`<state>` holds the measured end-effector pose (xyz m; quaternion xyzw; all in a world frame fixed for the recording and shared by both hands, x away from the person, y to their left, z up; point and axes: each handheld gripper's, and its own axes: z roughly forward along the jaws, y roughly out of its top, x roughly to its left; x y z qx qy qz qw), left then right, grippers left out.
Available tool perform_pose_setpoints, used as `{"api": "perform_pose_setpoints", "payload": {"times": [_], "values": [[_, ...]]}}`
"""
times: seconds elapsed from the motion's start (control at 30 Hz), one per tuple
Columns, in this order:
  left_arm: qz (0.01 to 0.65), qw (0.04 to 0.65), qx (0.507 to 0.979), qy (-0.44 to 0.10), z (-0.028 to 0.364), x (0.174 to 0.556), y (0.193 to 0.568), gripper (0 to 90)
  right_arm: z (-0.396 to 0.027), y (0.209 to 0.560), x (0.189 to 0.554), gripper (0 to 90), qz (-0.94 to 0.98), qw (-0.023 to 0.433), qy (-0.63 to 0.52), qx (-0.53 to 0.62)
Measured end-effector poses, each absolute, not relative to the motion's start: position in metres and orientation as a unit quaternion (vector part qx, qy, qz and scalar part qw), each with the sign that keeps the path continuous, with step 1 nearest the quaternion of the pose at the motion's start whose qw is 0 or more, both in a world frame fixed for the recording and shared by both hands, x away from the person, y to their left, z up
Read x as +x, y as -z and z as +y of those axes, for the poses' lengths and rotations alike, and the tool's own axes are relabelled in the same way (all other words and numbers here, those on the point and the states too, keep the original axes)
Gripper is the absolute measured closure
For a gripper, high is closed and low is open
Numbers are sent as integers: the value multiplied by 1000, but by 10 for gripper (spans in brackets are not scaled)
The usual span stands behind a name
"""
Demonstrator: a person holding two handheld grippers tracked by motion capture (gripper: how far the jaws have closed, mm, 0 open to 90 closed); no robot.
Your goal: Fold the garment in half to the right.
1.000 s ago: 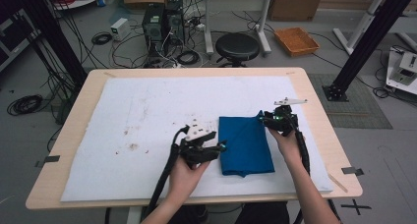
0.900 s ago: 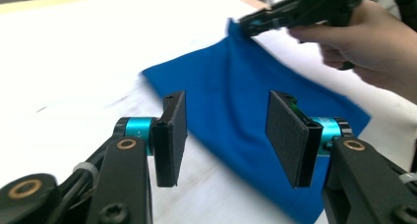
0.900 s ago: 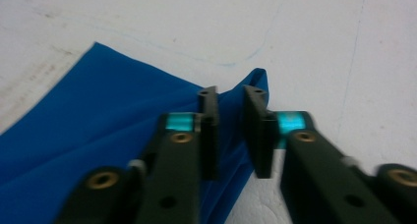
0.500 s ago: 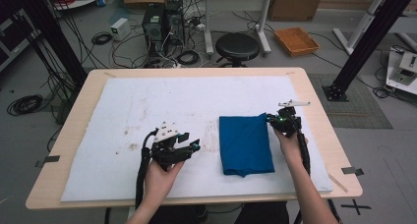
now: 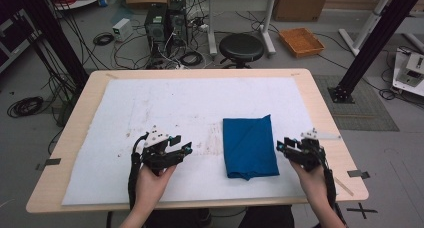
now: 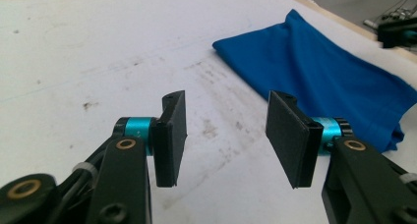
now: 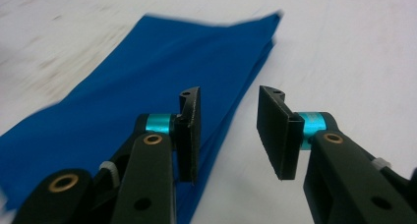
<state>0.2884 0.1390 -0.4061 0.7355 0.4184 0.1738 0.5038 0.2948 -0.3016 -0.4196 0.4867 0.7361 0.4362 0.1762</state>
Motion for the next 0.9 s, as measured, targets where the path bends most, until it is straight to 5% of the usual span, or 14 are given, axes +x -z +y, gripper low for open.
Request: {"api": "perform_pose_setpoints", "payload": {"times": [0.17,0.33,0.7,0.9], "values": [[425,499,734,-176,147,285,411,497,-293,433,258,631,749,152,-432,479],[428,498,734,-174,150,284,412,494,-289,442,255,878,769,136,-411,471],[424,495,740,-168,147,285,415,493,-308,444,248,874,752,133,-416,493],[421,498,738,-171,150,285,413,484,-312,441,250,714,744,146,-422,498]]}}
